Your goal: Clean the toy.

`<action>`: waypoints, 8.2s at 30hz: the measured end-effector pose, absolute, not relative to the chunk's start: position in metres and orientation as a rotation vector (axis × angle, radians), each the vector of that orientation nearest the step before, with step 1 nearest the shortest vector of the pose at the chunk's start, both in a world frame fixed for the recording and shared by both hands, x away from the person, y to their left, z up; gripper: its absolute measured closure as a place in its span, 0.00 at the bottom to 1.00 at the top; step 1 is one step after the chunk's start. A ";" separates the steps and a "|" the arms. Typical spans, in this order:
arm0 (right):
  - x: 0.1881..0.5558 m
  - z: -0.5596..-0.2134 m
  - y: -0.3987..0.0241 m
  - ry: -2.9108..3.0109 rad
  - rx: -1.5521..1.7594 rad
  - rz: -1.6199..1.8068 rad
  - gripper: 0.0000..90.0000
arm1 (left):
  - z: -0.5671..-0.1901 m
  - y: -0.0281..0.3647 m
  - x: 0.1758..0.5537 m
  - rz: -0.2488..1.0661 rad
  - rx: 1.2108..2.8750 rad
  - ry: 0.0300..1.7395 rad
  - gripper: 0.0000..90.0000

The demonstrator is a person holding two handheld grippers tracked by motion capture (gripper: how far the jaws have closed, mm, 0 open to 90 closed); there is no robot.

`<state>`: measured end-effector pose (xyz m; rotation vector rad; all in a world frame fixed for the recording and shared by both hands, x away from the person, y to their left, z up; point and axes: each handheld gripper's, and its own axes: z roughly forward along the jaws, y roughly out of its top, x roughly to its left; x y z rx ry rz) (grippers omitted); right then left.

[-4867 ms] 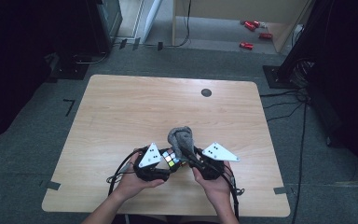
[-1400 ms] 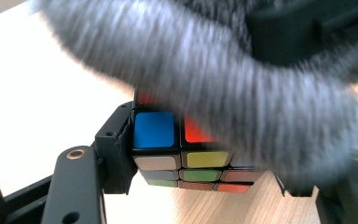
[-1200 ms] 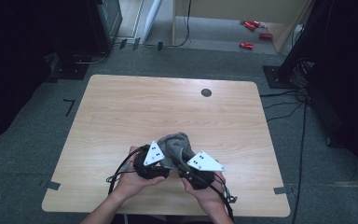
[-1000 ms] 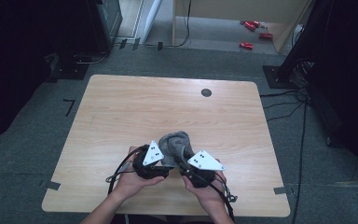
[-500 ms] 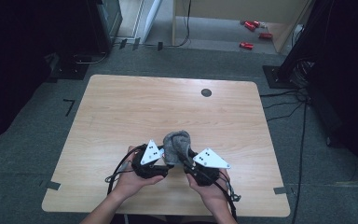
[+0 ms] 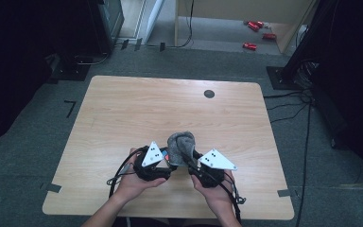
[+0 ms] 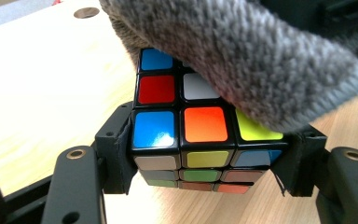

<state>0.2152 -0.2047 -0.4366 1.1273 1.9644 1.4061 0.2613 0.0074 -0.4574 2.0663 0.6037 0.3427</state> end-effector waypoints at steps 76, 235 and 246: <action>0.236 -0.459 -0.236 2.087 1.087 1.499 0.81 | -0.459 0.014 0.267 0.245 1.997 0.626 0.38; 0.223 -0.472 -0.206 2.053 0.994 1.537 0.77 | -0.440 0.036 0.266 0.164 1.706 0.665 0.38; 0.220 -0.475 -0.191 2.128 0.946 1.529 0.77 | -0.442 0.035 0.267 0.157 1.711 0.665 0.38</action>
